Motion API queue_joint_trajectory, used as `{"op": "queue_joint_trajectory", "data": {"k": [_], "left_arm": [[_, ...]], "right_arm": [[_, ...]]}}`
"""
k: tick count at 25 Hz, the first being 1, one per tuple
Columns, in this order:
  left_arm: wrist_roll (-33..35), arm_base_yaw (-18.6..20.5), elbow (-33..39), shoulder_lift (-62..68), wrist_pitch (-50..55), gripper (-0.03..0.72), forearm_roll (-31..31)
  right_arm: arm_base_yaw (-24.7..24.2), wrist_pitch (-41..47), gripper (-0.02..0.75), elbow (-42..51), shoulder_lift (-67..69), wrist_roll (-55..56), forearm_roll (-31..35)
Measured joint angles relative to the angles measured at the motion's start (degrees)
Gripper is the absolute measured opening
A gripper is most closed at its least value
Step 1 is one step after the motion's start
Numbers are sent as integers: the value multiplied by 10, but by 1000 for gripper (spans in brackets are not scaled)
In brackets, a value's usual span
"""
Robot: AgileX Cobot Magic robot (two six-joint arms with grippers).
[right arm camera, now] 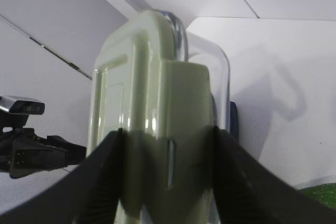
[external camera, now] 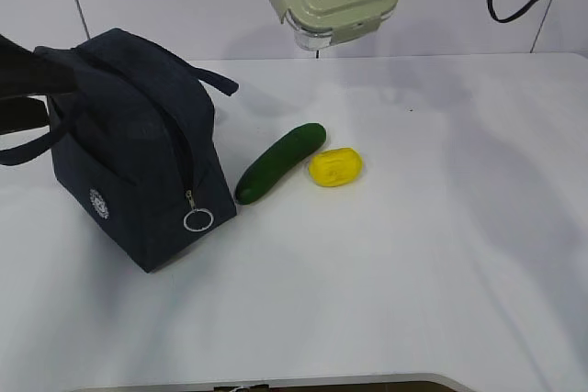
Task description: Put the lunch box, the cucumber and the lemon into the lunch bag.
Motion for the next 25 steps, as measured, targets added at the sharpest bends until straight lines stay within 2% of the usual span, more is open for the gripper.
{"op": "queue_joint_trajectory", "data": {"k": [4, 10, 14, 21, 25], "left_arm": [[16, -9, -20, 28, -3, 400, -18], [20, -52, -62, 73, -10, 400, -16], [21, -61, -72, 89, -11, 400, -12], [8, -62, -72, 89, -11, 400, 47], [1, -62, -72, 89, -19, 400, 61]], "right_arm": [[9, 1, 380, -1, 0, 0, 2], [10, 2, 380, -1, 0, 1, 27], [10, 2, 380, -5, 0, 1, 29], [10, 3, 379, -30, 0, 1, 29], [10, 3, 379, -31, 0, 1, 24]]}}
